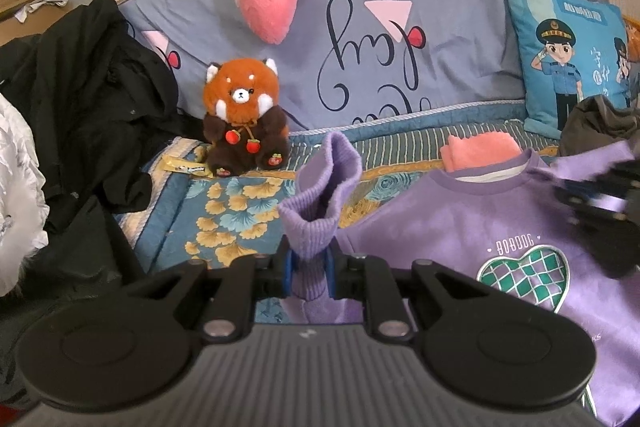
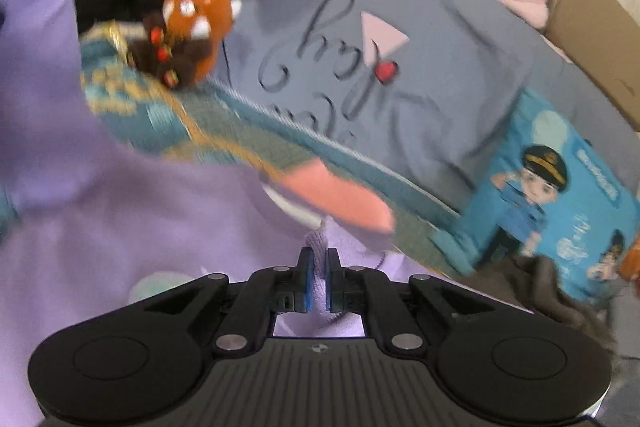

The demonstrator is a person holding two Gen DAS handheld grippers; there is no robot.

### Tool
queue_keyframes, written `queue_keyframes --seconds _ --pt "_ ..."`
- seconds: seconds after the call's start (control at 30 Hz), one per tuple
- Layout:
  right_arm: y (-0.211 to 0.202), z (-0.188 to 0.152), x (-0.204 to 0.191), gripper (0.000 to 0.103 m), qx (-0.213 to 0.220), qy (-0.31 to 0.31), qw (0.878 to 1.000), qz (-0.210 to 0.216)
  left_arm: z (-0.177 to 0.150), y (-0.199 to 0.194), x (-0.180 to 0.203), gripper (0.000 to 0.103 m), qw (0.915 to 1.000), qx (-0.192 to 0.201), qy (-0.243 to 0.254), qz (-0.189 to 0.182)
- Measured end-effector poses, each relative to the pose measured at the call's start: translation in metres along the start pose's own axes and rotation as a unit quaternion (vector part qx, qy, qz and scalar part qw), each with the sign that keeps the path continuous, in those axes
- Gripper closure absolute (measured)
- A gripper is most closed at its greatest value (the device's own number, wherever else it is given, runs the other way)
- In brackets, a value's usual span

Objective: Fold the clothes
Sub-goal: 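Grasp and tug the sweatshirt body with the right gripper, then open, while the left holds the cuff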

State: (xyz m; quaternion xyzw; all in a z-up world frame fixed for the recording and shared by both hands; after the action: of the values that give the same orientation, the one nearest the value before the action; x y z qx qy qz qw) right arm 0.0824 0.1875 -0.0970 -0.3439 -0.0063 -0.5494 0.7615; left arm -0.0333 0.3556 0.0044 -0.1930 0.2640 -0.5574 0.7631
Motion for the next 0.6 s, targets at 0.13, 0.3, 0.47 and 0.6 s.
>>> queue_keyframes --seconds 0.13,0.3,0.47,0.6 --pt "0.001 0.026 -0.045 0.098 0.014 0.013 0.999 0.046 0.002 -0.003 -0.012 0.085 1.0000 0.001 -0.001 0.008" --pt "0.012 0.024 -0.092 0.098 -0.014 0.011 0.995 0.093 0.000 -0.003 -0.030 0.085 0.9998 -0.004 -0.007 0.016" --pt "0.029 -0.002 -0.111 0.097 -0.053 -0.012 0.992 0.112 -0.007 -0.003 -0.038 0.085 0.9998 -0.008 -0.007 0.020" --pt "0.034 -0.012 -0.117 0.095 -0.070 -0.025 0.989 0.127 -0.007 -0.001 -0.037 0.085 0.9997 -0.008 -0.003 0.021"
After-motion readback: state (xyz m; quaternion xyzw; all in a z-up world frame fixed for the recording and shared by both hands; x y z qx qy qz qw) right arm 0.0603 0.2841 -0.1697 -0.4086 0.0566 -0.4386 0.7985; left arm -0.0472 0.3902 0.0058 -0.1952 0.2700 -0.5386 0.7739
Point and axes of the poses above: each gripper's, at about its wrist camera, not at the fingertips, and y roughly the way its jaws point, x to its right, z to its top, the point moved 1 cm from there along y, roughly the way its jaws point, and after that the axes turned 1 degree about -z, right-handed, at the moved point
